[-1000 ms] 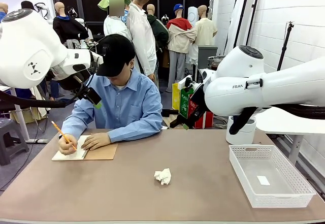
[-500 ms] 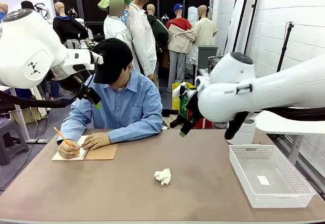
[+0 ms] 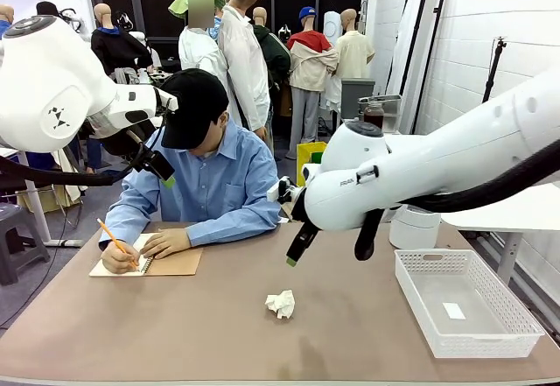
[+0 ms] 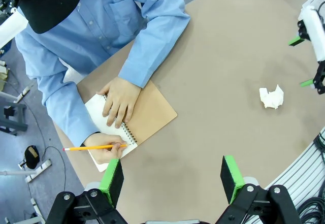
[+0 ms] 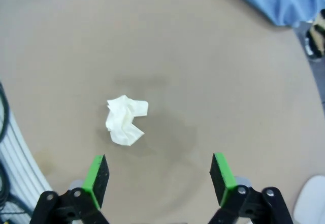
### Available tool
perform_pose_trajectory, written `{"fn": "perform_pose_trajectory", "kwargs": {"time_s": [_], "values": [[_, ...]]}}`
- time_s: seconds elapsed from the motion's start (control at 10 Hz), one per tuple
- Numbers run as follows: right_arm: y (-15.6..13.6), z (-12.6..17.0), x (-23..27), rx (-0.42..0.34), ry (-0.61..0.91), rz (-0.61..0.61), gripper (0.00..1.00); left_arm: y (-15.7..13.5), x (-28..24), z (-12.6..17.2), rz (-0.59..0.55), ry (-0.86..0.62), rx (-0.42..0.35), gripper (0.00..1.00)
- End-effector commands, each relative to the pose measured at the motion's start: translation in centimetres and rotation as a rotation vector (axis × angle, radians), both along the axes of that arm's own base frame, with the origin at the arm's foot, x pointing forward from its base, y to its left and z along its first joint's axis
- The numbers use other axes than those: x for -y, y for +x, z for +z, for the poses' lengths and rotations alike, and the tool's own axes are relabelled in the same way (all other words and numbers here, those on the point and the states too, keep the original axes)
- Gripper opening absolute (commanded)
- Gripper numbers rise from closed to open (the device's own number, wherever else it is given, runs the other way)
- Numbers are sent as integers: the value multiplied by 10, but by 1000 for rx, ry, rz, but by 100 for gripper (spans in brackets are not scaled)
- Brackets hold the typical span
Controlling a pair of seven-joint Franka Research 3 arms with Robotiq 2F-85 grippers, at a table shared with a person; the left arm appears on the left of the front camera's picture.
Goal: Sort the paper based on its condition.
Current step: If a person hands you a paper, place it in the Organizing basket , and if it's crumpled, put it in the Trash can.
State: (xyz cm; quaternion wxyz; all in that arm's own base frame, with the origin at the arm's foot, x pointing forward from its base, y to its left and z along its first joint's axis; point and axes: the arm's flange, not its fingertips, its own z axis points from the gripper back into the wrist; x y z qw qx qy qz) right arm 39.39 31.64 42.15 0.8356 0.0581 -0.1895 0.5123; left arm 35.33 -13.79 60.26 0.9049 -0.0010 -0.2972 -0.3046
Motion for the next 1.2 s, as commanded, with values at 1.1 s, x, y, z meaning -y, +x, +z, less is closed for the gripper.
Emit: {"fn": "perform_pose_trajectory", "kwargs": {"time_s": [1.1], "values": [[16, -87, -45, -190, -124, 160, 100, 0, -1, 1, -7, -2, 2, 100]]}}
